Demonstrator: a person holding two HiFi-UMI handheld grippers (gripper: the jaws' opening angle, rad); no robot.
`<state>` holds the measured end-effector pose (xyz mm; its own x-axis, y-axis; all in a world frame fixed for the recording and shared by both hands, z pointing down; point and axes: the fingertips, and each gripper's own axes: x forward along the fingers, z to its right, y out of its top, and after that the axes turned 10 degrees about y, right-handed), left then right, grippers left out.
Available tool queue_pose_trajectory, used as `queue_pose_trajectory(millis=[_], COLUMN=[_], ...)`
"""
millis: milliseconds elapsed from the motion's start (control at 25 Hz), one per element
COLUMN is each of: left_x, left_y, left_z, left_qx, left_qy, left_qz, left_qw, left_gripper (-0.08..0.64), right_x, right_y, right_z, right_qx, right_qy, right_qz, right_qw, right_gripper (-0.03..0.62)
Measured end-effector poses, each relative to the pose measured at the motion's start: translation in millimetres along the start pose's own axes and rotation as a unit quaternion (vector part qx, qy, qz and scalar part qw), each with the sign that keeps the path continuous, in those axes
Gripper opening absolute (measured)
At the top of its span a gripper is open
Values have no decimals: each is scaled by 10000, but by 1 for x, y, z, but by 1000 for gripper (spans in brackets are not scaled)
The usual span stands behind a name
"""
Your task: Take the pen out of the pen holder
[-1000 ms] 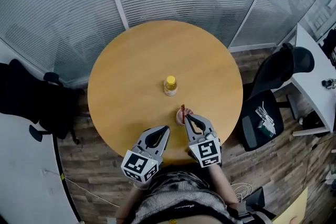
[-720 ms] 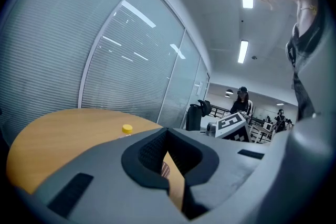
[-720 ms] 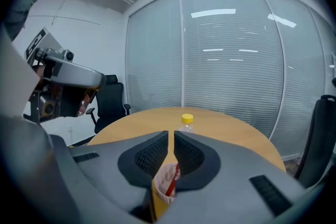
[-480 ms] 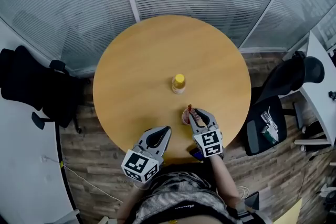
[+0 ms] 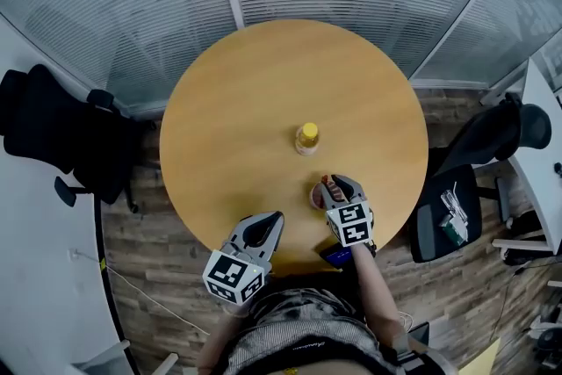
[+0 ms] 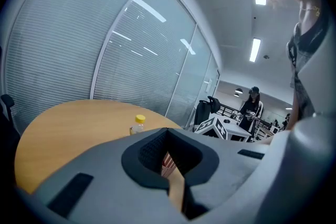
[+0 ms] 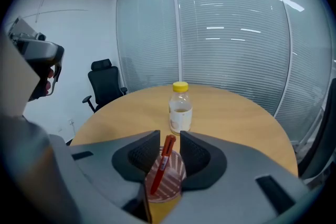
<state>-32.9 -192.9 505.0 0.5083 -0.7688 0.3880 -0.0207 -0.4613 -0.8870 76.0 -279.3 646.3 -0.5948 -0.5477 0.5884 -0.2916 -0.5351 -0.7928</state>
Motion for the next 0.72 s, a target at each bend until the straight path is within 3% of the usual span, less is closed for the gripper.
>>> queue_pose_trajectory(millis=[200, 720], left_x=[3, 3], left_y=[-2, -4], left_z=[-5, -10], left_qx=[-95, -226], left_qy=[69, 84], left_qz=[-13, -10], left_qw=[9999, 9997], left_gripper=[3, 5], right_x=[10, 15], right_y=[-11, -11], right_z=[9, 8], right_qx=[8, -105], right_qy=[-65, -43], right_qz=[-388, -545], right_qw=[9992, 9984], right_gripper=[126, 75])
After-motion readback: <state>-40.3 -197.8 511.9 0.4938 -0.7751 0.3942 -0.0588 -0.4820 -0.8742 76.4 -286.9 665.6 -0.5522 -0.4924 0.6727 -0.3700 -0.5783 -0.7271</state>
